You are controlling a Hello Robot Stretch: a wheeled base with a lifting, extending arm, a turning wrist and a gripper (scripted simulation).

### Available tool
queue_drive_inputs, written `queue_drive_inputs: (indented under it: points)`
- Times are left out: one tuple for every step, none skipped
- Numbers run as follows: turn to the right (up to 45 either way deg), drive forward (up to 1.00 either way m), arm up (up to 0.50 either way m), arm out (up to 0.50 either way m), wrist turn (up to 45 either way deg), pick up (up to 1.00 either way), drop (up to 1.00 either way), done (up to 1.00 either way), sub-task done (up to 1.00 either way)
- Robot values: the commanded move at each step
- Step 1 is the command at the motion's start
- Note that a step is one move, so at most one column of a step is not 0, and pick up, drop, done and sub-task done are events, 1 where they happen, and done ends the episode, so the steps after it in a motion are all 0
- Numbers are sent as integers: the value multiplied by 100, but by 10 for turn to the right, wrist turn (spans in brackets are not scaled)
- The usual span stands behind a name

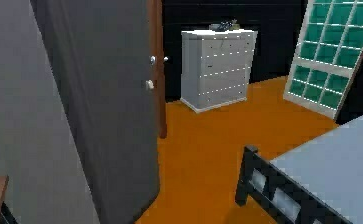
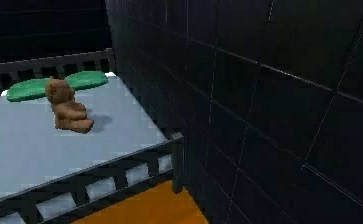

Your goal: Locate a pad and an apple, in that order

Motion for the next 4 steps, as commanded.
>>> queue_drive_inputs:
  points:
    - [0,100,0,0,0,0,0,0,0]
    - [30,0,0,0,0,0,0,0,0]
    - [0,20,0,0,0,0,0,0,0]
    - [30,0,0,0,0,0,0,0,0]
